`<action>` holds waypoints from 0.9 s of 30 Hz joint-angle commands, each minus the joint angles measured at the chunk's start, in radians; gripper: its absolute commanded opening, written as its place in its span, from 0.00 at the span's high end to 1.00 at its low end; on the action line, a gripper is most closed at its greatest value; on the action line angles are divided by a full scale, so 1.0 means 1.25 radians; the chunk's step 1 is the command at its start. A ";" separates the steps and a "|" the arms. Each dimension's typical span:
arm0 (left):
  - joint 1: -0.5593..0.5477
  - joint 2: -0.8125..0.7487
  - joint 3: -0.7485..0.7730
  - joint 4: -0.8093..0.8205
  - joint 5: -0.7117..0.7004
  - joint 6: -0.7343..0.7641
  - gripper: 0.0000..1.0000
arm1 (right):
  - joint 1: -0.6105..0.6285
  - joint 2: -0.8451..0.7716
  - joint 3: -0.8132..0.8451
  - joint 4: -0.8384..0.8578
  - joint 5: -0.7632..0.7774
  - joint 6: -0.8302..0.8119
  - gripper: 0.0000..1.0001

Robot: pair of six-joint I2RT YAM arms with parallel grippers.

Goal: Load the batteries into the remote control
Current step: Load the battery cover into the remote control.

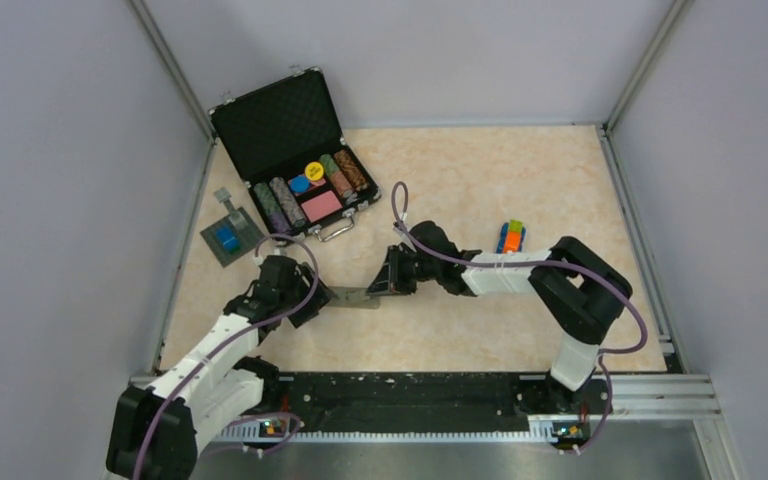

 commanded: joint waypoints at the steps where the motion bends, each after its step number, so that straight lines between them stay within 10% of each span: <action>1: 0.004 0.017 -0.019 0.093 0.027 -0.002 0.33 | 0.005 0.027 0.024 0.086 0.031 0.042 1.00; 27: 0.004 0.051 -0.043 0.107 0.015 0.000 0.51 | 0.006 0.084 0.010 0.140 0.069 0.124 1.00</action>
